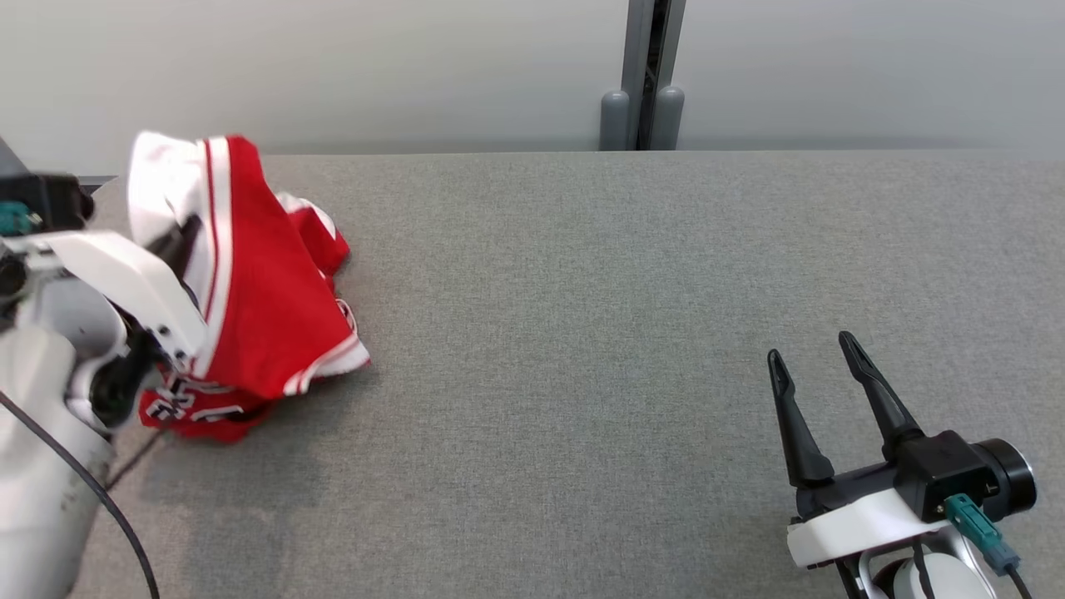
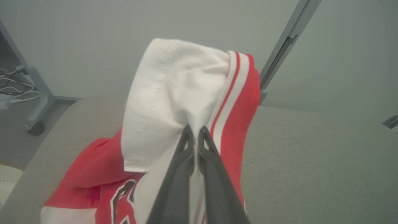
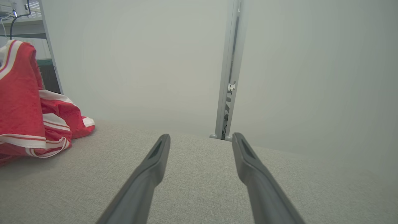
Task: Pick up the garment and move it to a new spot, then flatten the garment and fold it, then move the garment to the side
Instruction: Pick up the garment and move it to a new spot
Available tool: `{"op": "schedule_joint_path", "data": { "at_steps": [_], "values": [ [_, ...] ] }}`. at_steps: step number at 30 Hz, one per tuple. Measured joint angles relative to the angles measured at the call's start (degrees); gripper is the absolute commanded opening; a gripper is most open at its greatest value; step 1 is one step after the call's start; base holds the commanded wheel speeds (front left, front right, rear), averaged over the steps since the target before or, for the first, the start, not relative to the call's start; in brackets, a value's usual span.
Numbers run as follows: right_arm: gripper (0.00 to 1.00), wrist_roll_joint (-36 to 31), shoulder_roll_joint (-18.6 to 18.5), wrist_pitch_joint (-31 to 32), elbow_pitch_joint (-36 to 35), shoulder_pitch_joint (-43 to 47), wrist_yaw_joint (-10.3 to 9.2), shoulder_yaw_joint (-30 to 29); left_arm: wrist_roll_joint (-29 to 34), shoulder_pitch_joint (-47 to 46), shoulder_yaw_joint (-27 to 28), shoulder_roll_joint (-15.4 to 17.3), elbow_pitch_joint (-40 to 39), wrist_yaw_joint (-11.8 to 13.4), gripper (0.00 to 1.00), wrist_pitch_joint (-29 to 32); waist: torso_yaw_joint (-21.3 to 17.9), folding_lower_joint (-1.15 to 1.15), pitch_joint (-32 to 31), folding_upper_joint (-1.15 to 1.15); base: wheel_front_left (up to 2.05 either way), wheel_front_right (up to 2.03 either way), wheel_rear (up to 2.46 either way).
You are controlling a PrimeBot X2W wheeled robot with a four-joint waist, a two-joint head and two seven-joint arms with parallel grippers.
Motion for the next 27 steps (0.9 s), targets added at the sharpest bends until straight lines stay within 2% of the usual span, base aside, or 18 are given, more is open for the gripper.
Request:
{"op": "schedule_joint_path", "data": {
  "at_steps": [7,16,21,27],
  "values": [
    [1.00,-0.1,0.0,0.0,0.3,0.0,0.00,0.3,-0.3,4.6,-0.8,-3.5,2.5,0.9,0.00,-3.5,-0.6,0.00,-0.3,0.00,0.00,0.00,0.00],
    [1.00,-0.6,0.0,0.0,0.5,0.4,0.00,0.3,1.1,4.9,-1.5,-7.1,6.9,1.9,0.00,-10.0,-0.6,0.00,-0.8,0.00,0.00,0.00,0.00],
    [1.00,-1.0,0.0,0.0,0.6,0.6,0.00,0.4,2.4,4.9,-2.8,-9.7,11.1,2.1,0.00,-12.8,-0.4,0.00,-0.8,0.00,0.00,0.00,0.00],
    [1.00,-1.1,0.0,0.0,0.7,0.5,0.00,0.6,5.3,4.3,-5.0,-11.4,16.6,2.4,0.00,-16.5,-0.5,0.00,-0.5,0.00,0.00,0.00,0.00]
  ]
}}
